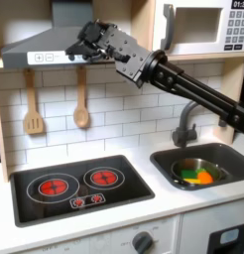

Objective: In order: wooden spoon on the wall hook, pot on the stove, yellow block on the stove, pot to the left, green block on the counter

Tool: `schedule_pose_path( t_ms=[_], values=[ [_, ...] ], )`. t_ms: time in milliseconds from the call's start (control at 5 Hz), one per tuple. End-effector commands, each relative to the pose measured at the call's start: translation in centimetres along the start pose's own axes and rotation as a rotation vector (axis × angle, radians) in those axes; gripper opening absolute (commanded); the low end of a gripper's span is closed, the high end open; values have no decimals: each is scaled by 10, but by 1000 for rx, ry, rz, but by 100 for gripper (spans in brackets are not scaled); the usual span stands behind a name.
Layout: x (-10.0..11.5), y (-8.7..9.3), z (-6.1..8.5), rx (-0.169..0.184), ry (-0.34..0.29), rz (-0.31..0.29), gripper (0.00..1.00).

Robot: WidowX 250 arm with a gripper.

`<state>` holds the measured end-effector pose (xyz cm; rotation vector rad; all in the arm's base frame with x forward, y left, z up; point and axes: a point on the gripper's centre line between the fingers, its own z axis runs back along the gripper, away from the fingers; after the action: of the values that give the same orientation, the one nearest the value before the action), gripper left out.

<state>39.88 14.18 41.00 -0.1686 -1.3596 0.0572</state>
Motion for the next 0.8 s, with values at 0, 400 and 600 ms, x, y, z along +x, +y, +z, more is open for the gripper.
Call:
schedule_pose_path(
  t_ms=[0, 400, 600],
  values=[
    [-8, 1, 0, -3, 18, 6, 0],
    [-6, 2, -5, 1, 16, 5, 0],
    [-4, 4, -6, 9, 14, 7, 0]
  ],
)
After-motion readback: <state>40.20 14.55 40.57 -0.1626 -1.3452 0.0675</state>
